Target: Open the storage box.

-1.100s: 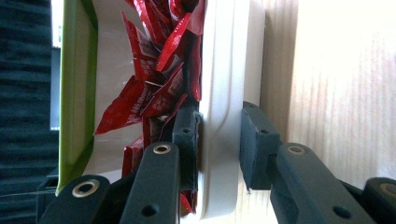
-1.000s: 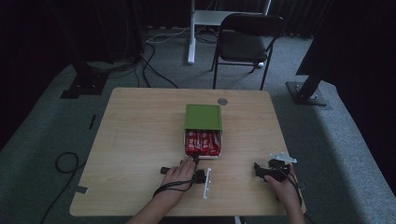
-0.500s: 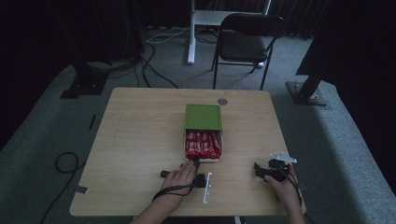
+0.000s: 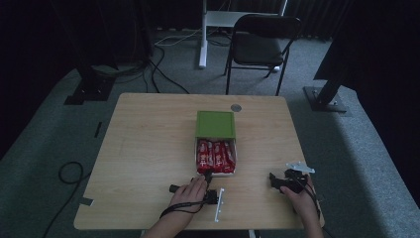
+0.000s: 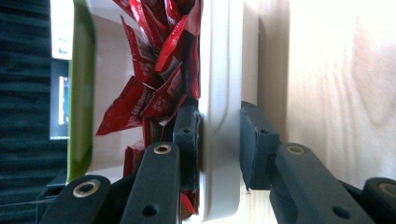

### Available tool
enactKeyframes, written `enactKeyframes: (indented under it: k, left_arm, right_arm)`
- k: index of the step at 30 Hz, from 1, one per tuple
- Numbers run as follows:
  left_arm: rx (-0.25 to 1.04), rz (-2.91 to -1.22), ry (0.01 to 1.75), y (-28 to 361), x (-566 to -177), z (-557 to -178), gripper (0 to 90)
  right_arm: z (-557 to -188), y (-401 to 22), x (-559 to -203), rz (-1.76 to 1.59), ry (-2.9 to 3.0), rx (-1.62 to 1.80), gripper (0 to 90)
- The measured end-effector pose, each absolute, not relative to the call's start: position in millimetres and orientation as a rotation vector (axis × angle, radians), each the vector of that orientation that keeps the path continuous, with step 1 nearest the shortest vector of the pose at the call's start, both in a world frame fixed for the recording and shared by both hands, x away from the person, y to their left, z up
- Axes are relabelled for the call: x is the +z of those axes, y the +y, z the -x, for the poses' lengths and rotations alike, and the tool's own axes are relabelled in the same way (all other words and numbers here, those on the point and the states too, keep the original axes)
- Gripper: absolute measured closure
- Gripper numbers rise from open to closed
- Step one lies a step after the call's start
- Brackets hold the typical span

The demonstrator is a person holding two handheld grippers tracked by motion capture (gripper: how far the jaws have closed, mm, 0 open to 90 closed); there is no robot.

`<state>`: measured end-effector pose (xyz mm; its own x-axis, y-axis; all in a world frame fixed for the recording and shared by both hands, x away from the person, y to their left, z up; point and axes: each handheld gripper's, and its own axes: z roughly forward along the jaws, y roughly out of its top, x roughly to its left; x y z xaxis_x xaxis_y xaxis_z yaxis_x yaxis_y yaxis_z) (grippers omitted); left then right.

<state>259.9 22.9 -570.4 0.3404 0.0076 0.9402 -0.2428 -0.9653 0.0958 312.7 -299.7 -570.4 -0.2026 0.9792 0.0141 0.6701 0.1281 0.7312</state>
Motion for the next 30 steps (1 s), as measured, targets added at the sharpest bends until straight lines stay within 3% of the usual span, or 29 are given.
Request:
enactKeyframes:
  k: [30]
  left_arm:
    - [1.639, -2.399, -0.242, 27, -572, -244, 72.0]
  right_arm:
    - [-313, -300, -570, -1.585, 1.934, 0.854, 11.9]
